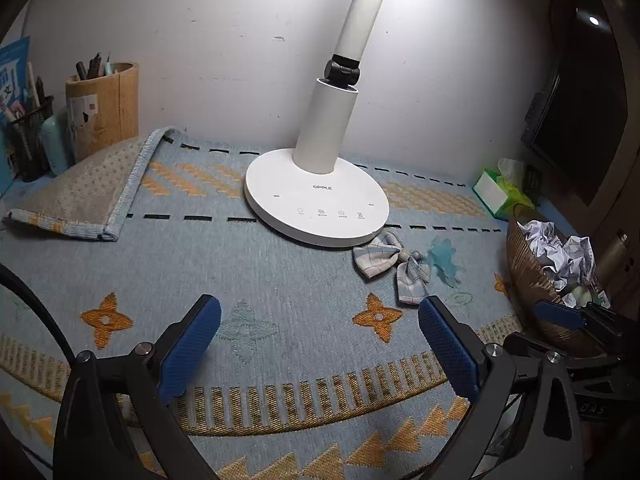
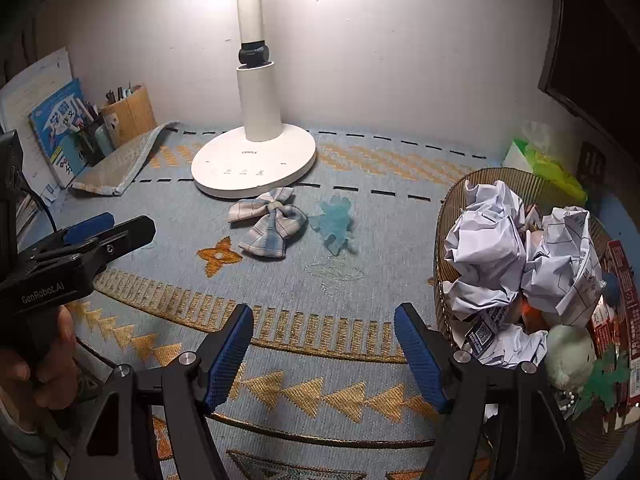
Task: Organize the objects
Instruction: 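Move both open tools back toward the plaid bow and blue toy, then grasp the plaid bow with the left tool while the right tool grasps the blue translucent toy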
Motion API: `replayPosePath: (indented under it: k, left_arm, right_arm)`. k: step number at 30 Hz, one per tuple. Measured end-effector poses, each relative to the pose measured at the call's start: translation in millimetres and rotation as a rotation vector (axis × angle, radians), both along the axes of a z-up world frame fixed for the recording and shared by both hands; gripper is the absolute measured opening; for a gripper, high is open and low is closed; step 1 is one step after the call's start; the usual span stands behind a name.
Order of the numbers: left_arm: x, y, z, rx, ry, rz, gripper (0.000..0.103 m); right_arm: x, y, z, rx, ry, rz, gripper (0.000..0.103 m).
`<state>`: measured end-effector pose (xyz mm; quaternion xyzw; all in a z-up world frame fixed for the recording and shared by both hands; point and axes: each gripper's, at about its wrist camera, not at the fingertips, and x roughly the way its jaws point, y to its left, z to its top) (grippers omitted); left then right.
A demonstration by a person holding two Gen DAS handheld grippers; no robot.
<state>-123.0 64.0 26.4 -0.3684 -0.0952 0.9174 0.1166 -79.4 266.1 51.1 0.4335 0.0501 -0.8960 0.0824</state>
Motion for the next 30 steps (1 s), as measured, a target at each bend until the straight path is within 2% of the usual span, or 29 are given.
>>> replayPosePath:
  k: [3,5,8,9,13,16,18,19,23,25,26,30]
  left_arm:
    - [-16.6,23.9,2.9,0.004,-0.040,-0.092,0.099]
    - [-32.8,38.9,2.2,0.030,-0.064,-0.131,0.099]
    - [-59.1,53.1,-4.7,0.081,-0.112,-0.130,0.098]
    - [-65.8,56.3,-8.4,0.106,-0.129,-0.133,0.094]
    - [-81.1,67.0,-24.1,0.108,-0.188,-0.127,0.086]
    - [-84.9,69.2,-26.1,0.072,-0.182,-0.110,0.075]
    - [-86.6,70.1,-26.9,0.043,-0.184,-0.104,0.061]
    - [-86.1,69.2,-27.0,0.040,-0.179,-0.104,0.059]
    - [-83.7,62.3,-27.4,0.009,-0.172,-0.106,0.039]
    - [-84.3,53.4,-26.7,-0.003,-0.196,-0.097,0.024]
    - [-83.4,48.5,-26.1,-0.013,-0.199,-0.101,0.023]
    - [-75.0,22.6,-23.0,-0.042,-0.211,-0.088,0.022]
  right_arm:
    - [-3.6,6.9,0.6,0.001,0.002,-0.068,0.071]
    - [-6.2,5.1,-1.5,-0.019,-0.005,-0.067,0.072]
    - [-2.9,-7.3,-3.8,0.004,0.018,-0.033,0.072]
    - [-2.8,-10.3,-3.9,-0.002,0.021,-0.024,0.072]
    - [-11.0,-21.6,-10.8,-0.065,-0.001,-0.011,0.072]
    - [-17.9,-29.1,-18.2,-0.062,-0.006,-0.033,0.068]
    - [-21.8,-30.1,-23.0,-0.065,-0.015,-0.057,0.065]
    - [-23.7,-30.0,-25.0,-0.069,-0.018,-0.066,0.065]
    - [-33.8,-25.2,-30.2,-0.079,-0.018,-0.133,0.065]
    - [-42.7,-25.5,-36.1,-0.105,-0.051,-0.144,0.065]
    - [-47.7,-26.5,-38.9,-0.110,-0.065,-0.150,0.065]
    - [-64.4,-33.4,-38.0,-0.072,-0.030,-0.185,0.065]
